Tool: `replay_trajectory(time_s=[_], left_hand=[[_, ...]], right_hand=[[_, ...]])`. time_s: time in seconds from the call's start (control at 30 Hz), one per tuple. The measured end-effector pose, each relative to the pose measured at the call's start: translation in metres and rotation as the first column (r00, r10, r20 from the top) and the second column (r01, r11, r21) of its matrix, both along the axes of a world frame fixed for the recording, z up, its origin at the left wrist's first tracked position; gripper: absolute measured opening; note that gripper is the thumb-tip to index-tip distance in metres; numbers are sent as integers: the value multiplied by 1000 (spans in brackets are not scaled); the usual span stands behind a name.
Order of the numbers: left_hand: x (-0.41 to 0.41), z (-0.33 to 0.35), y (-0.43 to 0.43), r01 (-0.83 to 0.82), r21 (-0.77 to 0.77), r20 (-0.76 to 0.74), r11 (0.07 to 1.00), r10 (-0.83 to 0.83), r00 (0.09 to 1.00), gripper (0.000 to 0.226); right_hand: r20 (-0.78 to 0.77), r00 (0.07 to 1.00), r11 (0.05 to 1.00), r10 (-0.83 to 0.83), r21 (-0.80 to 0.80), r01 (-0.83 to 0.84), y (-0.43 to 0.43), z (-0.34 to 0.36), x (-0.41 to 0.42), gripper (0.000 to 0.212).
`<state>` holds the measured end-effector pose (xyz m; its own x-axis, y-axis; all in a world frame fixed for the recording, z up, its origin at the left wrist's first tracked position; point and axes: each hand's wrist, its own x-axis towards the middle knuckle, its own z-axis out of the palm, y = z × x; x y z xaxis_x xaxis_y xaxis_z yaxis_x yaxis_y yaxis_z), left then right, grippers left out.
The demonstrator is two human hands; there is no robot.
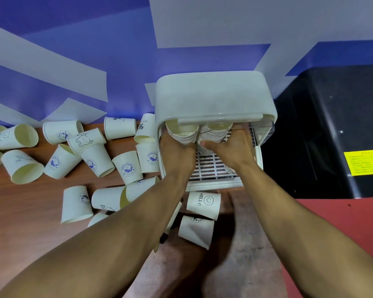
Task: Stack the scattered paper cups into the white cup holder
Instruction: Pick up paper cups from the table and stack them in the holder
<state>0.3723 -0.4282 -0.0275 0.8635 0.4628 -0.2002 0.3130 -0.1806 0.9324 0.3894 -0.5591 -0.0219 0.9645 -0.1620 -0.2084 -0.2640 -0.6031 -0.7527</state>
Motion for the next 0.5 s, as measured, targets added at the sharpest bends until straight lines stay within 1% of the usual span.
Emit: replay_trajectory(time_s=[0.1, 0.2, 0.27, 0.43, 0.5], left_hand=[[3, -4, 1, 16, 41, -38, 999, -15, 999, 57], [6, -6, 2, 51, 83, -97, 995, -43, 994, 51], [6, -5, 2, 88, 128, -146, 988, -69, 987, 48], [0, 7, 0, 143, 154, -303, 978, -91, 949, 35], [-3, 13, 0, 125, 112, -353, 986, -78, 932, 45]], right_hand=[[-10, 1000, 1000, -11, -18, 11, 0, 2, 3, 63], [-77, 997, 1000, -12, -20, 10, 1, 1, 5, 63], [-93, 995, 1000, -28, -14, 27, 3, 2, 4, 65], [-50, 998, 998, -43, -55, 40, 5, 11, -9, 65], [-16, 999, 996, -29, -81, 27, 7, 14, -14, 65]])
